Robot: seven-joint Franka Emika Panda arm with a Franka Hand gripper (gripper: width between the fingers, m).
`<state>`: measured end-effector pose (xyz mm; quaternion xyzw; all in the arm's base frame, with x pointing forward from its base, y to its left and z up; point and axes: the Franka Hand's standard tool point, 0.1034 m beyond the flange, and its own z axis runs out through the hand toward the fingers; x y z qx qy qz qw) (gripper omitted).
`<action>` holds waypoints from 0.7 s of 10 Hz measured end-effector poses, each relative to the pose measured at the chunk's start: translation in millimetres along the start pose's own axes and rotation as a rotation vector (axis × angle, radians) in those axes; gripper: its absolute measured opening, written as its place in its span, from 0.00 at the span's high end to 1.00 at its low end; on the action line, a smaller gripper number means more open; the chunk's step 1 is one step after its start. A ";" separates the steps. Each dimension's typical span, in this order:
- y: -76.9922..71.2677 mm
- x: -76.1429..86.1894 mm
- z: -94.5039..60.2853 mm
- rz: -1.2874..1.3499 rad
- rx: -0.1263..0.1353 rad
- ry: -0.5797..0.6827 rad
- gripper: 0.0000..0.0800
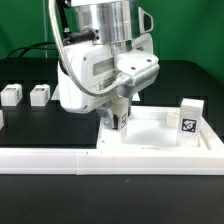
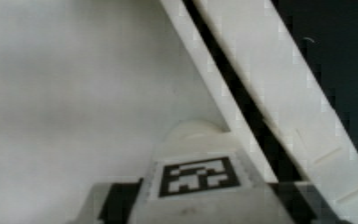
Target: Assemble square table
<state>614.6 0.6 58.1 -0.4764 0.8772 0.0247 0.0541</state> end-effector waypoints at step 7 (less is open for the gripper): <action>1.1 1.5 3.3 -0.014 -0.003 0.003 0.19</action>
Offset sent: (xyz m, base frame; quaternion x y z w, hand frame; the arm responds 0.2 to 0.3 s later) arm 0.0000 0.0000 0.0000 0.0000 0.0000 0.0000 1.0000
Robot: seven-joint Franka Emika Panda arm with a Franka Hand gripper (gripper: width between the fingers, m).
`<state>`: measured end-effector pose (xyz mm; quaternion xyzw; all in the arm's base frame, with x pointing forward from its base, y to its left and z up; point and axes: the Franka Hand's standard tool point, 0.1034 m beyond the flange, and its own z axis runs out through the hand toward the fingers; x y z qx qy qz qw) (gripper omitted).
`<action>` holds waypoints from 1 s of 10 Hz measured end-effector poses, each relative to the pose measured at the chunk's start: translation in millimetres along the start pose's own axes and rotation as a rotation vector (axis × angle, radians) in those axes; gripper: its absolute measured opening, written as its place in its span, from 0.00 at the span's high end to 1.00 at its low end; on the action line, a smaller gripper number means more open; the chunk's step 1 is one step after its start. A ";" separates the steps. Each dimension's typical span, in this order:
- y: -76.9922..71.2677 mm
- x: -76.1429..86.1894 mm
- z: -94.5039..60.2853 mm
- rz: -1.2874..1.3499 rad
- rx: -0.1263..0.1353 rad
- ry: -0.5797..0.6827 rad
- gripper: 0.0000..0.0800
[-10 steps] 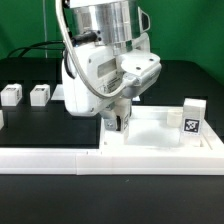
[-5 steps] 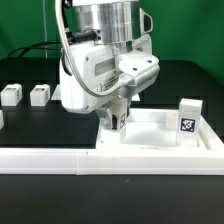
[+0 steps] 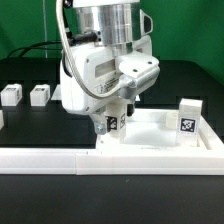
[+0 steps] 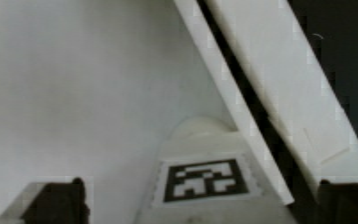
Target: Assemble square table
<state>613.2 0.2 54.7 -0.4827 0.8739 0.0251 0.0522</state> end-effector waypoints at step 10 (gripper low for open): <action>10.8 13.5 -48.3 -0.347 0.018 -0.188 0.19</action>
Offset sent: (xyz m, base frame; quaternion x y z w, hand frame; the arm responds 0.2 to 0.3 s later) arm 0.0000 0.0000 0.0000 0.0000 0.0000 0.0000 1.0000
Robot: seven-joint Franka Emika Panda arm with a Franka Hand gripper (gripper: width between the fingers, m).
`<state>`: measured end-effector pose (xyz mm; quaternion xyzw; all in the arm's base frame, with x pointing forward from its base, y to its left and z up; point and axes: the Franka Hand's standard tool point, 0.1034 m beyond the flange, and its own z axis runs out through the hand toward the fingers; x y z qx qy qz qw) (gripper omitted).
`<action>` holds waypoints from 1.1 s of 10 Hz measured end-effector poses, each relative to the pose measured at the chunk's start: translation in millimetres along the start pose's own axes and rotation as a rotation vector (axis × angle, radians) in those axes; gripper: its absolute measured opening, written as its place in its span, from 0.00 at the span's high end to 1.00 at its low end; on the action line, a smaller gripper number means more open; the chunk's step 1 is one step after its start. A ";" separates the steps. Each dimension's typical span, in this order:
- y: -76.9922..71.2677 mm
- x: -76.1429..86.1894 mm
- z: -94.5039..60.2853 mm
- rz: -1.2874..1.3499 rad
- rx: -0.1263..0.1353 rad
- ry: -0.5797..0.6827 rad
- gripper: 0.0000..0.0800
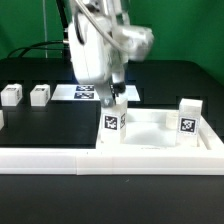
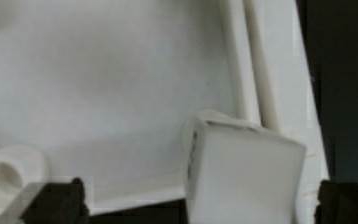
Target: Assemble square table
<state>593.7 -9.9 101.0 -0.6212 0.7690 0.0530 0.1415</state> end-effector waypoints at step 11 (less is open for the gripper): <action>8.5 -5.4 -9.8 -0.734 -0.022 0.077 0.19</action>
Offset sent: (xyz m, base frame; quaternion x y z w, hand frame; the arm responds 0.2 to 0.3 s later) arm 0.0000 0.0000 0.0000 0.0000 0.0000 0.0000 1.0000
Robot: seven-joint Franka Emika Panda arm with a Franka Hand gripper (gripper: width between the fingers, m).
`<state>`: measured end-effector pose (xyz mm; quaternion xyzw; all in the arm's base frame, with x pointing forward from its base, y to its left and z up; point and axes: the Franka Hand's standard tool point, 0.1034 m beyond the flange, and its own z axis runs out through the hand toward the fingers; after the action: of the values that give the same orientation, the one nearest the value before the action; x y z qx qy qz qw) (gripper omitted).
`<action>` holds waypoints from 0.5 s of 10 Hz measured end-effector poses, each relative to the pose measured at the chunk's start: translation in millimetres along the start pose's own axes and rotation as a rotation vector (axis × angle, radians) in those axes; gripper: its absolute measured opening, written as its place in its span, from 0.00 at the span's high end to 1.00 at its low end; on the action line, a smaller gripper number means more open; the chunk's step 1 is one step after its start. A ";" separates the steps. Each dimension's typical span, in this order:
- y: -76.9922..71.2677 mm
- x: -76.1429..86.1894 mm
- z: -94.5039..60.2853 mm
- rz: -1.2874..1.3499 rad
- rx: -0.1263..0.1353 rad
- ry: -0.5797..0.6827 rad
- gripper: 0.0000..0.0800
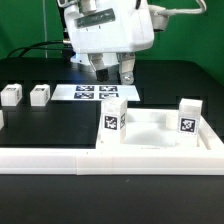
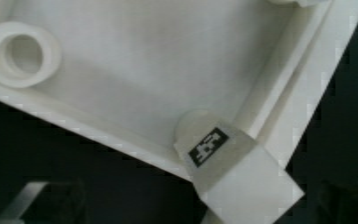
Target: Assemble square table
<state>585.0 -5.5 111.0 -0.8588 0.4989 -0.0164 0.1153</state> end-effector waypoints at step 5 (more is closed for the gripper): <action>5.0 -6.0 28.5 -0.772 -0.114 0.066 0.19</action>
Offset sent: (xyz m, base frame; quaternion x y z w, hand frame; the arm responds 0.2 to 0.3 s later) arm -0.0101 0.0454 -0.0351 -0.0972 -0.0598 -0.4141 0.9030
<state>581.8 2.4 82.8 -0.9873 0.1427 -0.0586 0.0367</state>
